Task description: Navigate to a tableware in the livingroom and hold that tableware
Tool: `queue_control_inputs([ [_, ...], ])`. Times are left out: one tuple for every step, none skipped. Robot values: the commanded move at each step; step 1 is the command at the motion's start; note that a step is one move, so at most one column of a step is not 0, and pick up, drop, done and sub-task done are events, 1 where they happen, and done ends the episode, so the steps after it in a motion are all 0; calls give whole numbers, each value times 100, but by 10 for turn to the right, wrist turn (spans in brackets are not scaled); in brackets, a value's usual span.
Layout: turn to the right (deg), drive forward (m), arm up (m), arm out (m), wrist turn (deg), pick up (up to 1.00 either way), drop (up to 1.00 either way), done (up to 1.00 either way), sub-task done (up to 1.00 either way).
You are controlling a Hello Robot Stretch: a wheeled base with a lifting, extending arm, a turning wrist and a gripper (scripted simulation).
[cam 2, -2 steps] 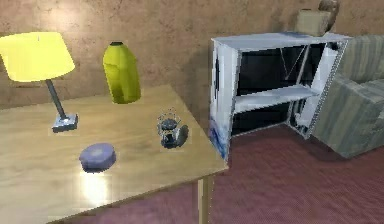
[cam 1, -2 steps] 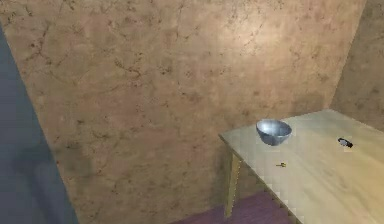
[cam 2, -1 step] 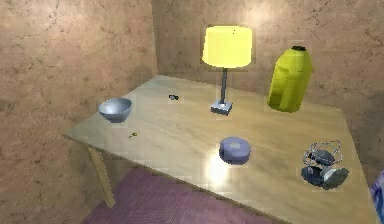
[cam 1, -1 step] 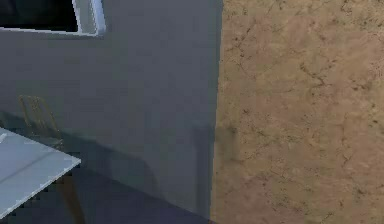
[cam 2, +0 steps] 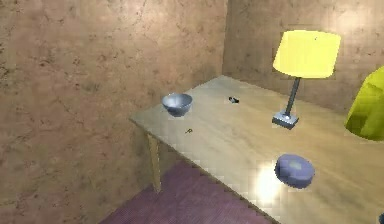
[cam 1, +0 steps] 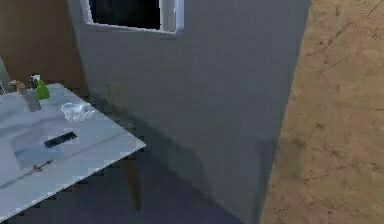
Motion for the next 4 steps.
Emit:
queue_control_inputs([
  [450,0,0,0,0,0,0,0,0],
  [180,0,0,0,0,0,0,0,0],
  [0,70,0,0,0,0,0,0,0],
  [-300,0,0,0,0,0,0,0,0],
])
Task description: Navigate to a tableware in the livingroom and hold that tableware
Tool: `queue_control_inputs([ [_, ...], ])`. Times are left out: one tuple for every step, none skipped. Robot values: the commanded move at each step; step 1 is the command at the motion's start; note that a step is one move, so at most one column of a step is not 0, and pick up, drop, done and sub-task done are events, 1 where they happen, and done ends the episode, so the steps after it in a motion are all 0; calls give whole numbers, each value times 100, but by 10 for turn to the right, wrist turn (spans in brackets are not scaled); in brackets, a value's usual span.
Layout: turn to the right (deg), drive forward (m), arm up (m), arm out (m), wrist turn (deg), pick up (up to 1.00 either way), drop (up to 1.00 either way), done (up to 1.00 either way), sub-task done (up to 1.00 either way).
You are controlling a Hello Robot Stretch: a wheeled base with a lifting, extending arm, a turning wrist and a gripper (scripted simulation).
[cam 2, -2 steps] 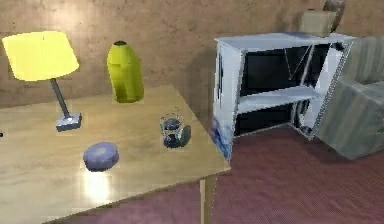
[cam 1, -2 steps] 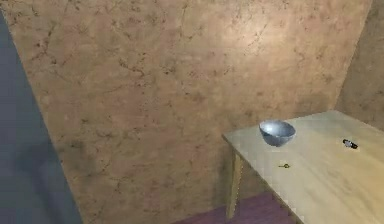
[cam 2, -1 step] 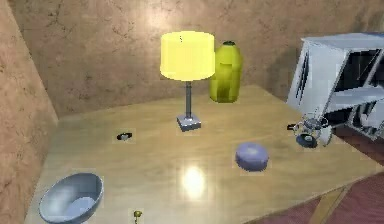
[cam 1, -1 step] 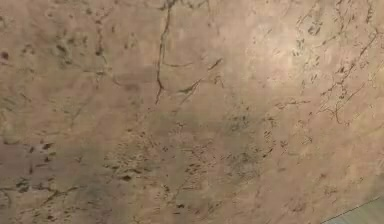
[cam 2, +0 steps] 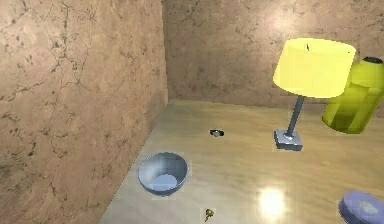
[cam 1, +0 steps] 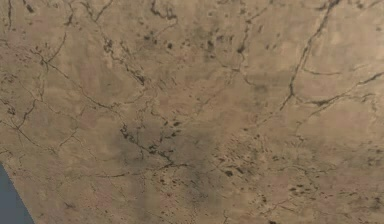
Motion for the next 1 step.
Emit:
queue_control_inputs([
  [0,0,50,0,0,0,0,0,0],
])
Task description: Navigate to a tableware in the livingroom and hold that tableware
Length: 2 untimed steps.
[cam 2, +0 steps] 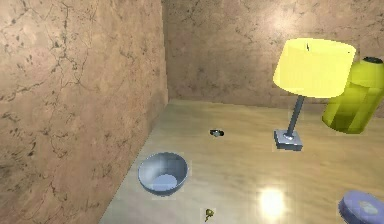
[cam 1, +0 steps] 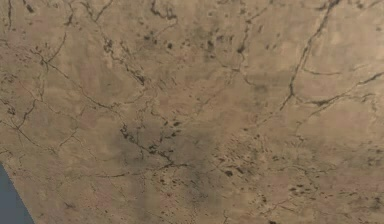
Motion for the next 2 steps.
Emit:
queue_control_inputs([
  [0,0,38,0,0,0,0,0,0],
  [0,0,0,16,0,0,0,0,0],
])
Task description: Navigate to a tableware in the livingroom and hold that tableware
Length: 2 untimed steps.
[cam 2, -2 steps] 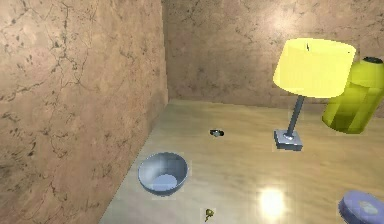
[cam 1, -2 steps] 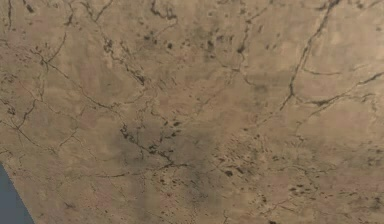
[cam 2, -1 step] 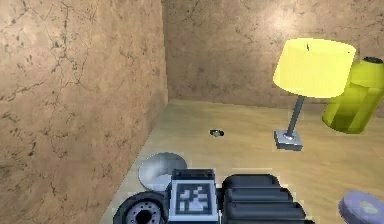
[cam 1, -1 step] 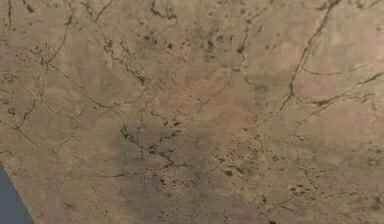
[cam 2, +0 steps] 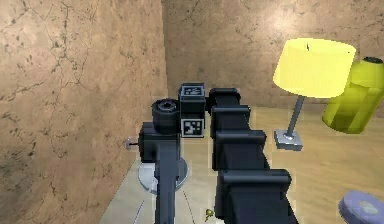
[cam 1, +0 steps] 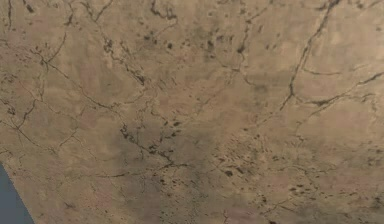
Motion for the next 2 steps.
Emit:
queue_control_inputs([
  [0,0,0,0,450,0,0,0,0],
  [0,0,0,0,450,0,0,0,0],
])
